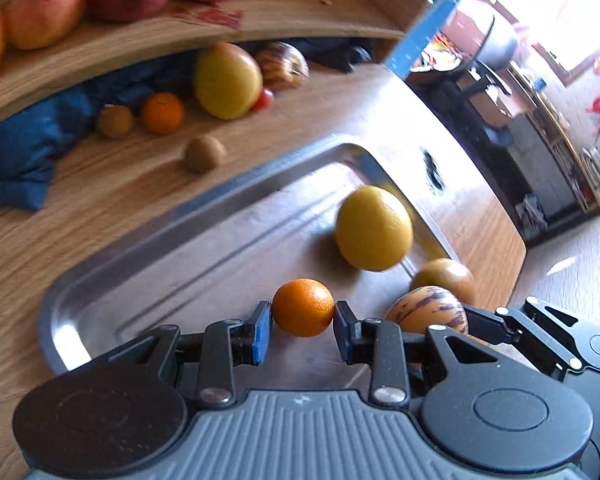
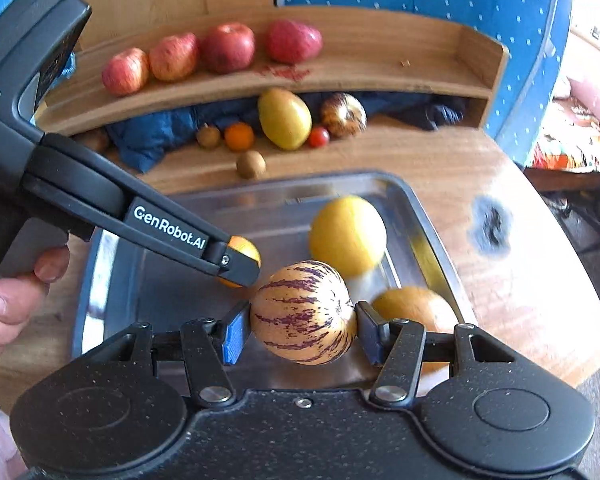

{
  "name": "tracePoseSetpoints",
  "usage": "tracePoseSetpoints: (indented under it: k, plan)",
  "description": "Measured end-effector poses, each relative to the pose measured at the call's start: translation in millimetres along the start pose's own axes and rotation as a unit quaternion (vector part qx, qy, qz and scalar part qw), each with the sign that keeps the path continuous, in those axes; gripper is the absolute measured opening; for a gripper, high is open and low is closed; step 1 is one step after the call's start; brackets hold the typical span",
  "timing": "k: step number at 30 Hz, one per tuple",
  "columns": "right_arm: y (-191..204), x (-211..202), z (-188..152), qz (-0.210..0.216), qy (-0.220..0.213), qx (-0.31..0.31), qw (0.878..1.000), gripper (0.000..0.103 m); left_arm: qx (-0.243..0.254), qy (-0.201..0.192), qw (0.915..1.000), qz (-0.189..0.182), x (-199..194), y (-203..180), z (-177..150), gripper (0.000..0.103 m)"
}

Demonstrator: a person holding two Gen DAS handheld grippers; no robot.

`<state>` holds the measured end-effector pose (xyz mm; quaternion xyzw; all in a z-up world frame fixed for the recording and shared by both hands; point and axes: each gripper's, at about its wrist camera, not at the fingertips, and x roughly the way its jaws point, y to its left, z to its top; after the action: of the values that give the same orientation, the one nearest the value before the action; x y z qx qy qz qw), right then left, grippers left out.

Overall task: Organize fruits
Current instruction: 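Lower the orange and pepino melon onto the tray and open both tools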

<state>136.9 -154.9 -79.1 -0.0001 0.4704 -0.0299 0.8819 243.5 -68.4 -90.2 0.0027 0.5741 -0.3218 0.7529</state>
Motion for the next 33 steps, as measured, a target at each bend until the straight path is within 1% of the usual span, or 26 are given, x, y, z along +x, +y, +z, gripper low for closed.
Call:
tracePoseSetpoints:
  k: [5, 8, 16, 22, 23, 24, 25, 26, 27, 28, 29, 31, 33]
  plan:
    - [-7.6, 0.0, -11.7, 0.01, 0.014, -0.008, 1.0, 0.058, 0.005, 0.017, 0.9998, 0.001, 9.2, -13.4, -3.8, 0.036]
    - [-10.0, 2.3, -16.4, 0.016, 0.022, -0.015, 1.0, 0.058, 0.005, 0.022, 0.9997, 0.009, 15.6, -19.7, -5.6, 0.036]
    - [-13.9, 11.4, -19.9, 0.03, 0.035, -0.024, 0.999, 0.058, -0.007, 0.021, 0.9995, 0.021, 18.4, -26.0, -7.0, 0.036]
    - [-18.2, 12.4, -19.5, 0.041, 0.034, -0.026, 0.998, 0.058, -0.023, 0.017, 0.9992, 0.028, 16.2, -26.8, -10.8, 0.037]
    - [-19.1, 11.7, -19.6, 0.044, 0.033, -0.025, 0.998, 0.058, -0.026, 0.016, 0.9991, 0.029, 15.9, -26.6, -11.3, 0.04]
    - [-19.6, 10.6, -19.8, 0.046, 0.031, -0.026, 0.998, 0.06, -0.029, 0.015, 0.9989, 0.033, 15.5, -26.5, -12.1, 0.04]
    - [-19.9, 10.0, -20.2, 0.048, 0.031, -0.028, 0.998, 0.062, -0.031, 0.013, 0.9986, 0.04, 15.2, -26.2, -12.6, 0.043]
    - [-20.2, 8.6, -21.2, 0.05, 0.032, -0.029, 0.998, 0.064, -0.034, 0.012, 0.9984, 0.043, 14.4, -25.7, -13.3, 0.048]
    - [-20.7, 7.4, -22.1, 0.051, 0.032, -0.03, 0.998, 0.066, -0.04, 0.01, 0.9982, 0.044, 13.1, -24.8, -14.1, 0.049]
    - [-21.2, 5.7, -23.3, 0.053, 0.032, -0.03, 0.998, 0.066, -0.045, 0.008, 0.9979, 0.046, 11.8, -24.1, -14.9, 0.056]
    - [-21.7, 3.9, -24.2, 0.055, 0.031, -0.032, 0.997, 0.068, -0.049, 0.007, 0.9976, 0.048, 10.4, -23.8, -15.8, 0.065]
    - [-22.4, -1.3, -26.4, 0.057, 0.027, -0.038, 0.997, 0.073, -0.052, 0.001, 0.9971, 0.055, 6.3, -24.8, -18.1, 0.073]
    - [-23.7, -6.2, -27.6, 0.059, 0.023, -0.044, 0.997, 0.082, -0.052, -0.006, 0.9968, 0.06, -0.1, -27.1, -21.7, 0.08]
